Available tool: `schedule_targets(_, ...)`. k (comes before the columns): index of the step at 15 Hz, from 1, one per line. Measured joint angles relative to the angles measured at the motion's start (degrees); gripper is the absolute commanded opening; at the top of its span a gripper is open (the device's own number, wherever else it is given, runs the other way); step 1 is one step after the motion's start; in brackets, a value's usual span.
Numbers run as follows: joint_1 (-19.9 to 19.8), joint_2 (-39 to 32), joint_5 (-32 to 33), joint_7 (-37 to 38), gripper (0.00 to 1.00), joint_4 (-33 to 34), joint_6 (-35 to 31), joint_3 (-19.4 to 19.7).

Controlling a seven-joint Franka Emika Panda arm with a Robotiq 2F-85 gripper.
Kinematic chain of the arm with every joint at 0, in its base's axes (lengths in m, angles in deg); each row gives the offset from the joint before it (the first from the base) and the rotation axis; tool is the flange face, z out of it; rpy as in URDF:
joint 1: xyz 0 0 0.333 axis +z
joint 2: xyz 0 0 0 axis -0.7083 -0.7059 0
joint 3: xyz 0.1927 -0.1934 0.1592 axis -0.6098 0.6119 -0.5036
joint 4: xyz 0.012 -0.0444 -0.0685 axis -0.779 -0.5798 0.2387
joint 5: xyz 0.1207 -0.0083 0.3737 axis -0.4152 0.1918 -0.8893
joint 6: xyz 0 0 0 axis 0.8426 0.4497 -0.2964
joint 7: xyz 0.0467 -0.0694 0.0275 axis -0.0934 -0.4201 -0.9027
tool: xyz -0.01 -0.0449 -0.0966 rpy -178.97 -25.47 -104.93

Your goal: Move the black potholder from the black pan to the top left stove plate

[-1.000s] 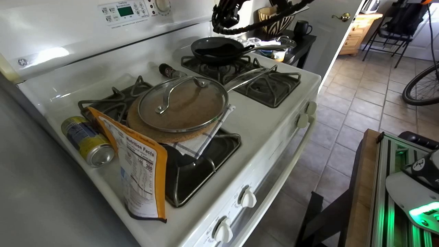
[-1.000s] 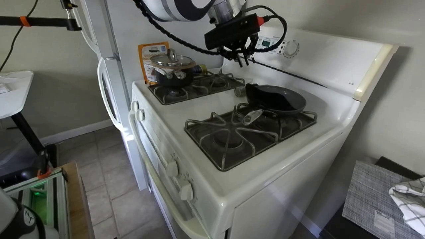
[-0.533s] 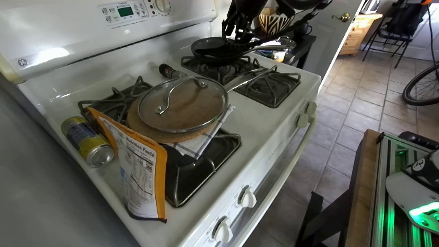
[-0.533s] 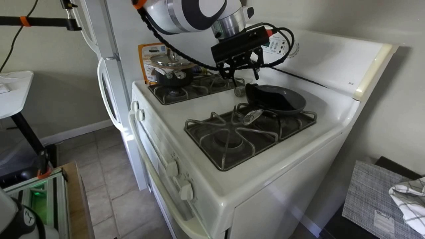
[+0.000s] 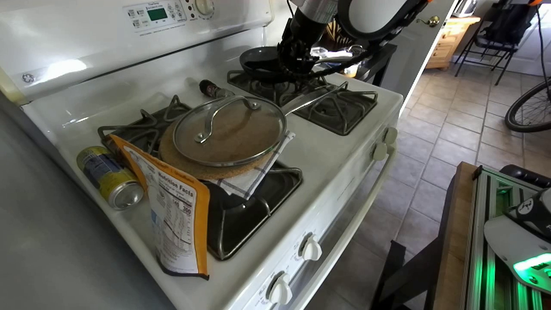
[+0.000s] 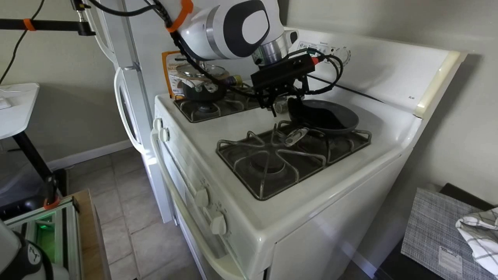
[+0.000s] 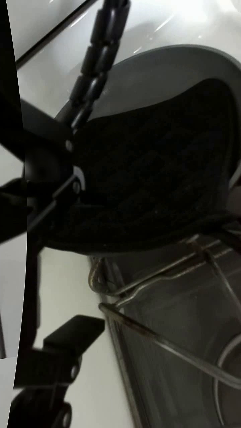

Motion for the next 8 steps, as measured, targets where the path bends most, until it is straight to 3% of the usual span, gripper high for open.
schedule_targets(6,0.0,-1.6,3.4,4.3,0.02,0.3,-2.3,0.6)
schedule_targets(8,0.0,-1.6,3.9,4.9,0.0,0.6,-2.3,0.6)
